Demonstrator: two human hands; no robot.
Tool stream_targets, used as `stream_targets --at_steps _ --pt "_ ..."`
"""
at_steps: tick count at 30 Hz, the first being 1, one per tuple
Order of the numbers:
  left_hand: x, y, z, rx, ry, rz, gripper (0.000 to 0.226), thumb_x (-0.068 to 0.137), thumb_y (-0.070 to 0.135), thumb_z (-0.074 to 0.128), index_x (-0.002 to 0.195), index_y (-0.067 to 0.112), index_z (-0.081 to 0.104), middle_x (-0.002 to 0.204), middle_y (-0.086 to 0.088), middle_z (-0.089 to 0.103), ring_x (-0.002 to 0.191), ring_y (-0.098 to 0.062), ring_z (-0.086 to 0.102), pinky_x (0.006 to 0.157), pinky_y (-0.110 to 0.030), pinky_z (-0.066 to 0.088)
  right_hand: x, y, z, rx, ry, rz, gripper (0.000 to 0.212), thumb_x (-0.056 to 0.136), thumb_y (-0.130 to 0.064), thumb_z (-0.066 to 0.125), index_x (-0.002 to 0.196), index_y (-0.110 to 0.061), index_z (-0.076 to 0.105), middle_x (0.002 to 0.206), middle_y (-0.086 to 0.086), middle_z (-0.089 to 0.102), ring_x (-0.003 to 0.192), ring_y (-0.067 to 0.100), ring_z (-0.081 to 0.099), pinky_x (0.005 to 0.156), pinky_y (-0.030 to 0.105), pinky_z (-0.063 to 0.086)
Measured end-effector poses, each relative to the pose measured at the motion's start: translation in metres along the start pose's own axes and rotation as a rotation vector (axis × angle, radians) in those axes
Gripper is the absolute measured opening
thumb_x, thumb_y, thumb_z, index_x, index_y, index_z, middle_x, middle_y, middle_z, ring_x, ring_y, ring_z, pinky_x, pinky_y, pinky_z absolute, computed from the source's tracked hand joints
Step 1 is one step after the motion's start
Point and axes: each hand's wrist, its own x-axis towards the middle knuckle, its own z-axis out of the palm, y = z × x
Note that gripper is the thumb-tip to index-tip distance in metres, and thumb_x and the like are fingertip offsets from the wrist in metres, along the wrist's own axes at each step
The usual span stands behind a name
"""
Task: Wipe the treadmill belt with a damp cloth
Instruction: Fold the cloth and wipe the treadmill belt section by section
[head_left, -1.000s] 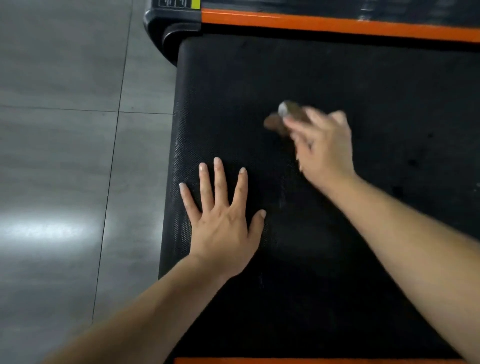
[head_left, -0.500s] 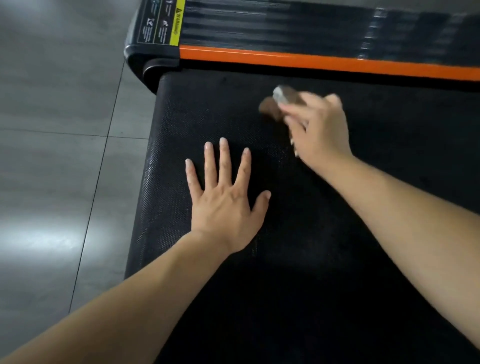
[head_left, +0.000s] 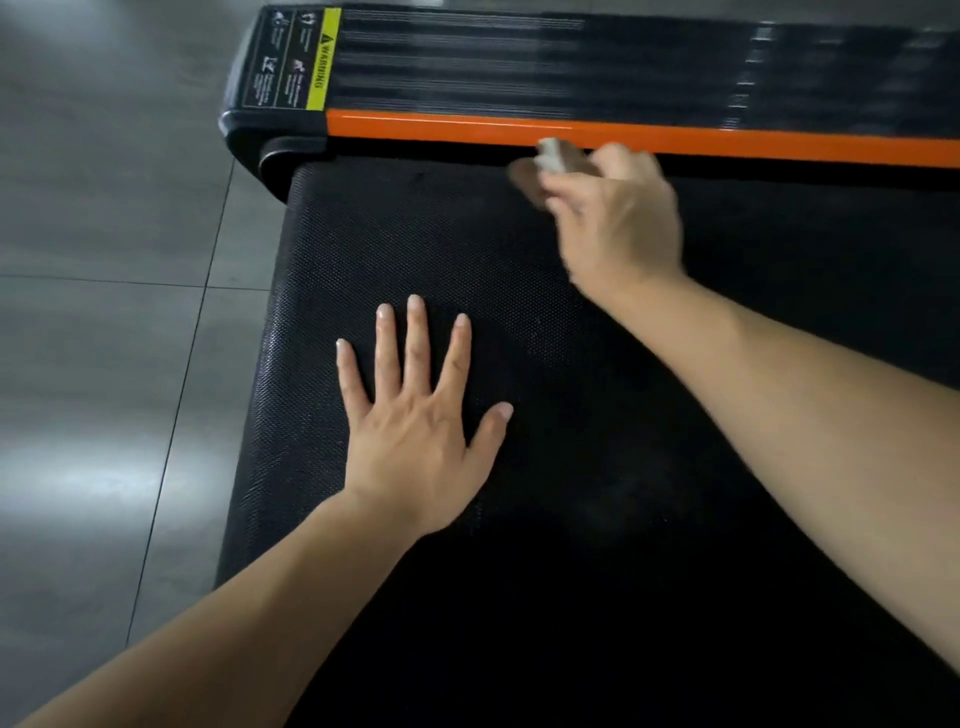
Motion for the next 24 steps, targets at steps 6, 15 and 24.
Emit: stream_targets --at_steps 6,15,24 --pt "0.0 0.0 0.004 -0.019 0.031 0.014 0.081 0.098 0.069 0.022 0.164 0.026 0.005 0.172 -0.013 -0.008 0.157 -0.033 -0.019 0.122 -0.063 -0.012 -0.009 0.01 -0.007 -0.022 0.092 0.287 0.027 0.094 -0.02 0.055 0.114 -0.018 0.073 0.102 0.015 0.064 0.097 0.038 0.056 0.078 0.041 0.047" --pt "0.0 -0.002 0.002 -0.016 0.026 0.021 0.081 0.097 0.069 0.02 0.164 0.025 0.007 0.172 -0.014 -0.006 0.157 -0.035 -0.018 0.122 -0.063 -0.012 0.009 -0.023 0.008 -0.044 0.033 -0.029 0.023 0.09 -0.025 0.064 0.11 -0.023 0.076 0.098 0.01 0.066 0.091 0.036 0.057 0.071 0.041 0.048" --pt "0.0 0.001 0.002 0.026 0.014 0.013 0.081 0.097 0.07 0.021 0.164 0.025 0.009 0.172 -0.015 -0.002 0.158 -0.036 -0.013 0.122 -0.065 -0.008 0.004 -0.022 0.005 0.069 -0.055 -0.11 0.022 0.089 -0.022 0.066 0.109 -0.021 0.076 0.097 0.009 0.068 0.088 0.034 0.057 0.073 0.04 0.047"
